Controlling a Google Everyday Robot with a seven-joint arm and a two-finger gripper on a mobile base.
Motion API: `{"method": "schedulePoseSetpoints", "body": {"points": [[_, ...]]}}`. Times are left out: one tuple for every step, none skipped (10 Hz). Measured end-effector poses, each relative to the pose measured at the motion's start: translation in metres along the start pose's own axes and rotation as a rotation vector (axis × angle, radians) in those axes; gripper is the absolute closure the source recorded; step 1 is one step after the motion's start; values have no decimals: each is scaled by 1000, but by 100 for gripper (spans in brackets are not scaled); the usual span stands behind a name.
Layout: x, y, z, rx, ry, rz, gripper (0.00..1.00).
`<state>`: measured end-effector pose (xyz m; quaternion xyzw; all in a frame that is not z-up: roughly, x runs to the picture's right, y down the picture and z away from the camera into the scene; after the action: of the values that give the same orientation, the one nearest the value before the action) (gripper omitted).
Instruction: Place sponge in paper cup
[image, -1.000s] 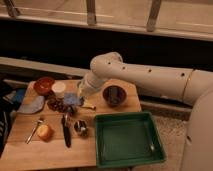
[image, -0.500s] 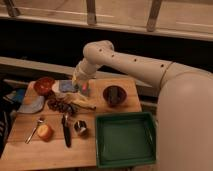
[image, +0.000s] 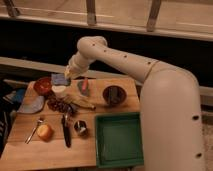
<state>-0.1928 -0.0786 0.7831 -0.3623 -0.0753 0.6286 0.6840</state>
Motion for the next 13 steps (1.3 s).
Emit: {"method": "schedulePoseSetpoints", "body": {"points": [[-6,10,10,-8,6,-14,100],[-14,20,20,-7,7,-33,100],[-22,29,25,3,-7,-43,100],[-25,32,26,14,-21,-45,100],[-29,35,21,27,-46,-46,100],[-30,35,19,32,-53,-44,100],[-30,33,18,33,-54,-42,100],[-30,34,18,33,-53,-42,100],[-30,33,18,34,-52,-42,100],[-29,33,19,39,-47,-44,100],[-28,30,19,59,-36,-44,100],[-25,25,20,76,-25,-43,100],[-24,11,17,102,-19,-35,100]]}}
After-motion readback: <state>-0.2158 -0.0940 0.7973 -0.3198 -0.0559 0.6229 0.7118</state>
